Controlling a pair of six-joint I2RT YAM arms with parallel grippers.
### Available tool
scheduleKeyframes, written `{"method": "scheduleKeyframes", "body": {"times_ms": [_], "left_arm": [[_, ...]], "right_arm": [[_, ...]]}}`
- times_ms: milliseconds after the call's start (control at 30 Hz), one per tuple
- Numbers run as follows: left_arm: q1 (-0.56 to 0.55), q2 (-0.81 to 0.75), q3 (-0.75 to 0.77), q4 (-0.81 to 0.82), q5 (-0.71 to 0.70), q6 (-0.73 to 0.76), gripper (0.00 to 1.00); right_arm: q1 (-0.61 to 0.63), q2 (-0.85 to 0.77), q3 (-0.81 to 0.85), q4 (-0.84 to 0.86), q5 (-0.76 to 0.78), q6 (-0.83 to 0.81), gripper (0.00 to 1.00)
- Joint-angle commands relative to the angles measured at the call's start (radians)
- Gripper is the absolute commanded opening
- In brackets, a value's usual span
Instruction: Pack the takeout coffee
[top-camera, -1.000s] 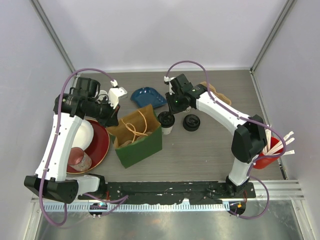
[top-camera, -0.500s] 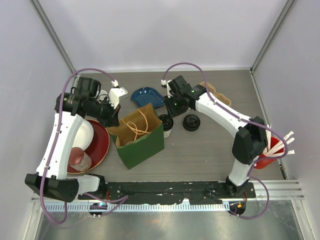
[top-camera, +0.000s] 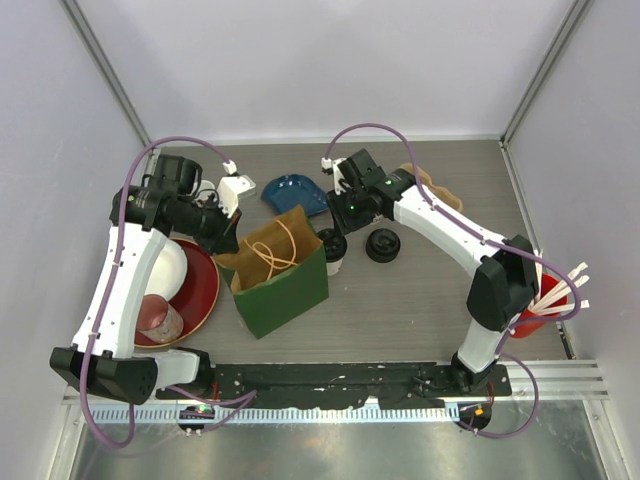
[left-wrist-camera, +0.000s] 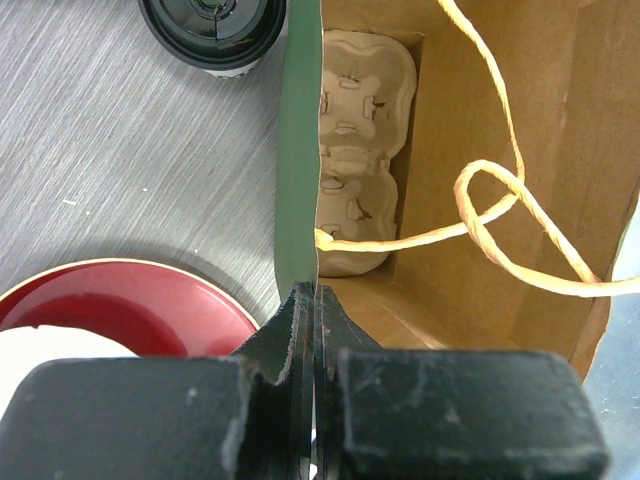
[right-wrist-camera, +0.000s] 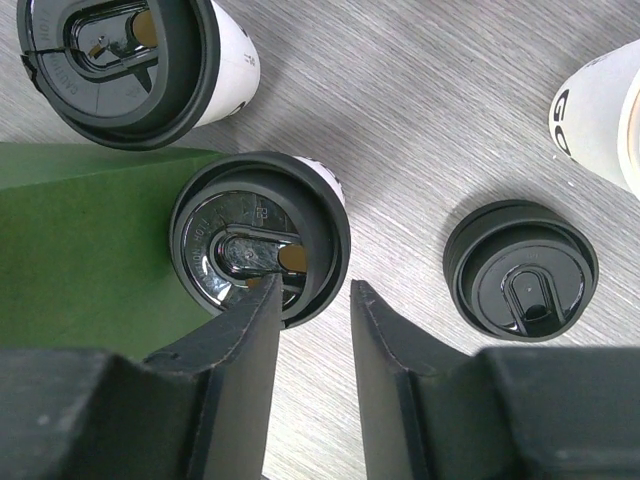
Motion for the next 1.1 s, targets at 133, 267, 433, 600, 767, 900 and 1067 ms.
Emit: {"method": "scheduleKeyframes", "body": {"times_ms": [133,267,433,600,767,900,1067], "left_arm": [[0.003,-0.014,-0.016,-0.27,0.027,0.011,0.0],[0.004,-0.011,-0.014,-0.268,0.03,0.011,0.0],[0.004,-0.008,-0.013,-0.268,0.031,0.01,0.0],[0.003,-0.005,-0.01,-0.27,0.037,0.008,0.0],[0.004,-0.003,-0.01,-0.27,0.057,0.008,0.0],[0.003,-0.003,-0.016,-0.273,0.076,0.007,0.0],[0.003,0.0,-0.016,-0.265,0.085,0.002,0.0]], "right_arm": [[0.006,0.043,0.008,0.04,-0.03,-0.016,0.34],[0.006,0.052,0.005,0.038,-0.034,-0.022,0.34],[0.007,0.06,-0.001,0.037,-0.031,-0.025,0.27],[0.007,0.058,-0.001,0.029,-0.03,-0.027,0.04],[0.007,0.026,0.009,0.009,0.002,-0.03,0.01],[0.007,-0.017,0.035,-0.032,0.054,-0.024,0.01],[0.006,-0.083,0.08,-0.077,0.157,-0.013,0.01]]}}
